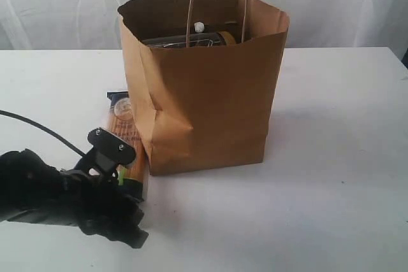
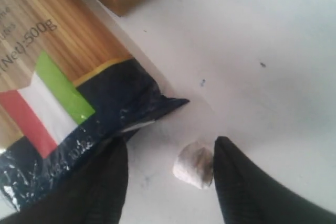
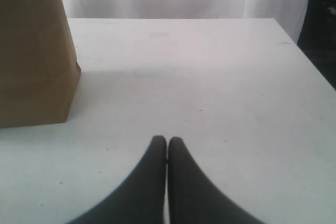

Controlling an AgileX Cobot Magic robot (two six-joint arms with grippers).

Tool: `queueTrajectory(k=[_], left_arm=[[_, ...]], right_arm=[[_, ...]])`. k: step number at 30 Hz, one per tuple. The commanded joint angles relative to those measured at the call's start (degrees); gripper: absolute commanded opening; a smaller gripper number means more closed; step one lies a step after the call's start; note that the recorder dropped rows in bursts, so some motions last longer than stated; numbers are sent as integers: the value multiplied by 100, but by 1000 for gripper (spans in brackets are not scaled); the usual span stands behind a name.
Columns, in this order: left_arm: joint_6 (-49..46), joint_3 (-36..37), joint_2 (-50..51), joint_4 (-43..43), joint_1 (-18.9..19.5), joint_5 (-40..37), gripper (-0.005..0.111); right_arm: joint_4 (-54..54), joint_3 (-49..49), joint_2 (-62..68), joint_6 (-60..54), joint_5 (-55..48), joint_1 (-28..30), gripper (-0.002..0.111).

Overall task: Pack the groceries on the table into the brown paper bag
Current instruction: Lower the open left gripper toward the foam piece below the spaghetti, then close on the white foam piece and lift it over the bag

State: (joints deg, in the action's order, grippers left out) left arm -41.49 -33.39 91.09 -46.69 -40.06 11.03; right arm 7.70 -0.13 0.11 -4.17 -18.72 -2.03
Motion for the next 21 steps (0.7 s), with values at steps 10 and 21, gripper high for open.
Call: queueTrajectory(k=[10, 21], left_arm=[[-346, 5, 27, 15, -2, -1030, 0], [-346, 5, -1183, 123, -2, -1777, 0]], right_arm=[[-6, 13, -11, -9, 55, -20, 0], [-6, 13, -11, -9, 55, -20, 0]])
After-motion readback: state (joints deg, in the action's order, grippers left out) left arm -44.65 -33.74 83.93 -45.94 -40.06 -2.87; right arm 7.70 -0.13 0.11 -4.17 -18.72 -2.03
